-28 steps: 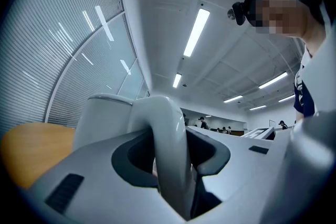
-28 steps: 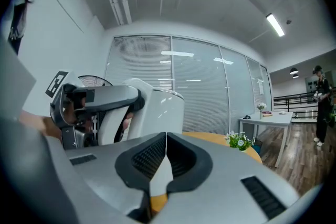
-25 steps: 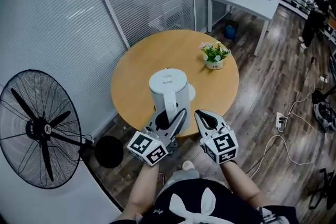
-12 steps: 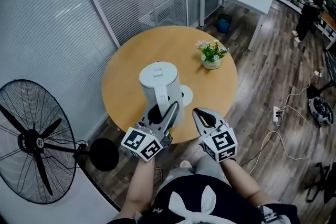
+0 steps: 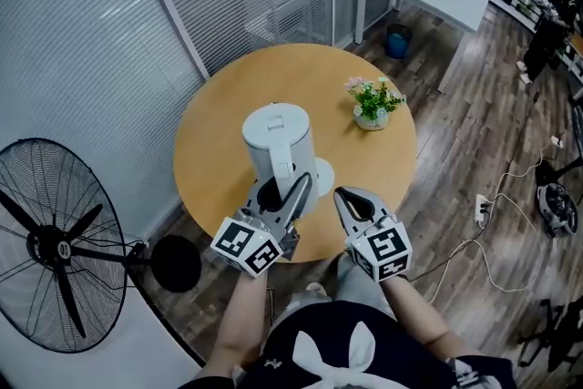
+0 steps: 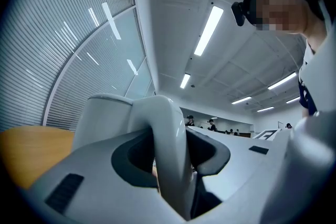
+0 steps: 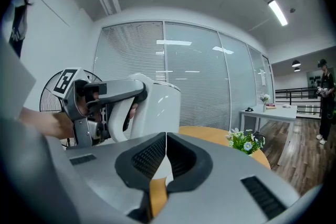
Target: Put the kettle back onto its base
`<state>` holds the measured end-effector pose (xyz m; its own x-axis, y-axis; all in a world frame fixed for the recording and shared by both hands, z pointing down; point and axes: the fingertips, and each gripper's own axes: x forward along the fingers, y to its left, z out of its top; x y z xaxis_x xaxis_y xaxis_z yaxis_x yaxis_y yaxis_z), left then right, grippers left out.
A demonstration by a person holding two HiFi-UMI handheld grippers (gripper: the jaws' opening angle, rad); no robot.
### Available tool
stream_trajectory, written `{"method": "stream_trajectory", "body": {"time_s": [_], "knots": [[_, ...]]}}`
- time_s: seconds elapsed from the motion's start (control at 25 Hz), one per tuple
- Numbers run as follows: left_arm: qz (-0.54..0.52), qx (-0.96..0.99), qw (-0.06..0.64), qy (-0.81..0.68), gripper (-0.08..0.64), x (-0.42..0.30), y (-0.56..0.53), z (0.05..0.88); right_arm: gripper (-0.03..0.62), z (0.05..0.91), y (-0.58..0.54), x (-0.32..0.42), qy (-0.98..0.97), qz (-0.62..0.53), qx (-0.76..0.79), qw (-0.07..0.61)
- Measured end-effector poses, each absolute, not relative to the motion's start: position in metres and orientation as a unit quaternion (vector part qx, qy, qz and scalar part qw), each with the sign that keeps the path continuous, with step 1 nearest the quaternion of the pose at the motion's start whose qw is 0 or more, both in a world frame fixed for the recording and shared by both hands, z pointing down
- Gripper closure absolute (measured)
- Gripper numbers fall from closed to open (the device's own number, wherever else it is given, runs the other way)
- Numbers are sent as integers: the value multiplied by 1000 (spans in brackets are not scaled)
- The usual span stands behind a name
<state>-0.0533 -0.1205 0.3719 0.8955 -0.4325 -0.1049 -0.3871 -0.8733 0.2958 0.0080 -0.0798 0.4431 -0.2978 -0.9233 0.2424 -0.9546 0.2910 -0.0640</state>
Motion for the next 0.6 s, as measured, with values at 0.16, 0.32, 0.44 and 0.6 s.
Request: {"method": "stream_trajectory", "body": {"time_s": [0.16,0.32,0.44,0.6], "knots": [[-92,959,138,-228,396,-39,-142,368,569,439,-103,28,-806,96,578,83],[-99,957,132,-240,396,-25,-162,362,569,439,-126,43,-814,97,567,82],[-105,955,126,-247,396,-19,-176,356,569,438,-140,49,-819,95,559,81],[-108,953,119,-258,396,-11,-188,351,569,438,-154,54,-827,96,548,79]]}}
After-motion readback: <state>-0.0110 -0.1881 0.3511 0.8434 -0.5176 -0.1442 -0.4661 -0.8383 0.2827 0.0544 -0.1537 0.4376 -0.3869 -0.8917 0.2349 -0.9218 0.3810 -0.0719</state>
